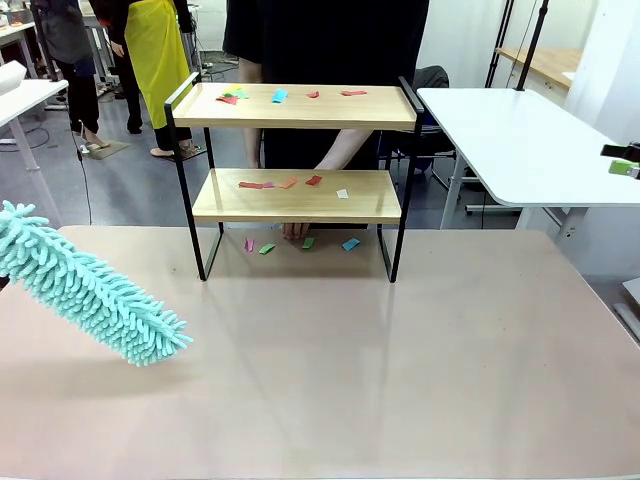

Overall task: Clean the shelf.
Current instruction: Clean the specific section of the Shelf indicated by the human with the Duster.

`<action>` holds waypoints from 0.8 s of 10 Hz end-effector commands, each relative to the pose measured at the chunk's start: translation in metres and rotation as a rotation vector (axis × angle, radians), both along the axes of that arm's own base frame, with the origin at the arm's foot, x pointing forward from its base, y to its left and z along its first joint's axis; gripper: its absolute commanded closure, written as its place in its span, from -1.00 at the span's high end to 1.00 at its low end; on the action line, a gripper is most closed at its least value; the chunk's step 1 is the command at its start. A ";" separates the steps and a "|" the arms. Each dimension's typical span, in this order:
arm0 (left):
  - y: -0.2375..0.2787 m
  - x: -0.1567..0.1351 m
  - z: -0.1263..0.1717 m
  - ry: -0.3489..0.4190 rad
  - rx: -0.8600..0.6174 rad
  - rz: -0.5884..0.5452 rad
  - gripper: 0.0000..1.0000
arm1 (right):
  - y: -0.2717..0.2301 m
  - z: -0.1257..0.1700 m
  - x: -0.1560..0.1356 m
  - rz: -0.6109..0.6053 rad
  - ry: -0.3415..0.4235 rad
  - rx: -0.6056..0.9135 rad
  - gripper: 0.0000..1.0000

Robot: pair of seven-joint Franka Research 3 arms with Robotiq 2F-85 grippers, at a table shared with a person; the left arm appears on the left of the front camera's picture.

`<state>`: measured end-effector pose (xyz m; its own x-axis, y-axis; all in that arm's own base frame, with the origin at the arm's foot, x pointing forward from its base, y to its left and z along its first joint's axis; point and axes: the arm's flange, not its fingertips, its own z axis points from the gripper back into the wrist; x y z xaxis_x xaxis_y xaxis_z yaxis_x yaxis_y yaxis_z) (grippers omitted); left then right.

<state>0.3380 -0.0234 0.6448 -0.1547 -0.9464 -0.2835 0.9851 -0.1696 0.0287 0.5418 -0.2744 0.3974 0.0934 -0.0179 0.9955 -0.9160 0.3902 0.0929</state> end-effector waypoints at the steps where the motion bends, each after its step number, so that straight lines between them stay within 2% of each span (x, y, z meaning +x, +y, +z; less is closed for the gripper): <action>1: 0.003 0.000 0.003 0.003 0.004 -0.008 -0.74 | 0.002 0.004 0.001 0.003 -0.007 -0.001 1.00; 8: 0.003 0.000 0.003 0.003 0.004 -0.008 -0.74 | 0.002 0.004 0.001 0.003 -0.007 -0.001 1.00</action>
<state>0.3380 -0.0234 0.6448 -0.1547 -0.9464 -0.2835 0.9851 -0.1696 0.0287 0.5418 -0.2744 0.3974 0.0934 -0.0179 0.9955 -0.9160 0.3902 0.0929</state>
